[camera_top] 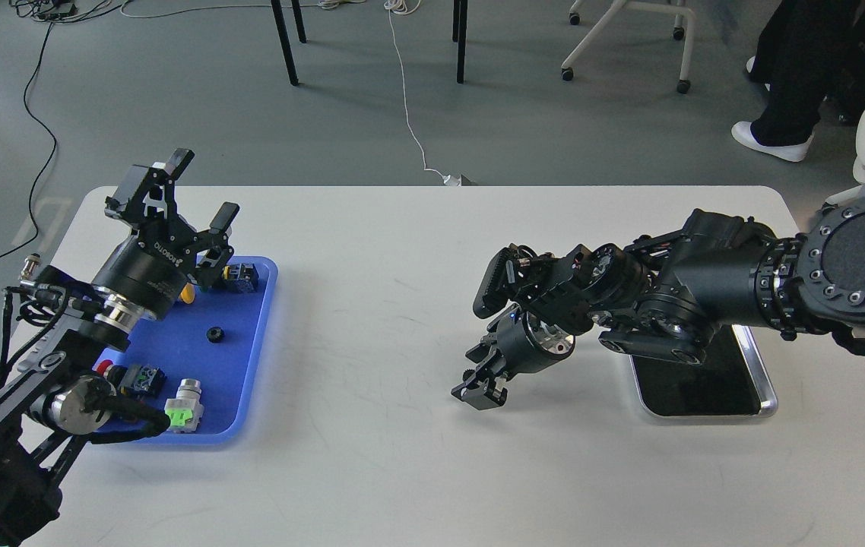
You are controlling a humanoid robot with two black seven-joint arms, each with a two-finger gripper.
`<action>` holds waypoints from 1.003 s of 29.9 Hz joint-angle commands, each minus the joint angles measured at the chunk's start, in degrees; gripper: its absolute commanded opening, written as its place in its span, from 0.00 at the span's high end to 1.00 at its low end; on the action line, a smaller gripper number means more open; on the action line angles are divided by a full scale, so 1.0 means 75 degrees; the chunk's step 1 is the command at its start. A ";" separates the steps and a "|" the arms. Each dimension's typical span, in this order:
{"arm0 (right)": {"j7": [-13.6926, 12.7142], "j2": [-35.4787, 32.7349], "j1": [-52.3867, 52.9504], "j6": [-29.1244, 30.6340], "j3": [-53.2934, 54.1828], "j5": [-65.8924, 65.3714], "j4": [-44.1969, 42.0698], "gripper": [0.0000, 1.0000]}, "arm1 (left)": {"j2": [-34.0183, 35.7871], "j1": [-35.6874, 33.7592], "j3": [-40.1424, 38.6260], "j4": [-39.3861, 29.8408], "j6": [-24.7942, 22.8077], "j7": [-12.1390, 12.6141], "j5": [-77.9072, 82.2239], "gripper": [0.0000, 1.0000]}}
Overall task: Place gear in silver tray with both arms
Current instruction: 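Close the right gripper on the black gear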
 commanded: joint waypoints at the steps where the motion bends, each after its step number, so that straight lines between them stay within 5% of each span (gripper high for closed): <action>1: 0.0001 0.0000 0.0007 0.0011 -0.0010 -0.0004 -0.0013 0.55 | 0.0000 0.0000 -0.0007 0.0000 0.0000 -0.0011 0.0001 0.02; 17: 0.0001 0.0000 0.0019 0.0070 -0.0022 -0.0005 -0.0013 0.82 | -0.0011 0.0000 -0.0007 0.0000 0.0012 0.0000 0.0001 0.02; 23: 0.0001 -0.0047 0.0393 0.0070 -0.0010 0.0007 -0.0001 0.82 | -0.0011 -0.0024 -0.0007 0.0000 0.0012 0.0000 0.0001 0.02; 30: 0.0001 -0.1428 0.0956 0.0070 -0.0010 -0.0039 0.0081 0.82 | -0.0011 -0.0047 -0.0007 0.0000 0.0012 0.0000 0.0001 0.02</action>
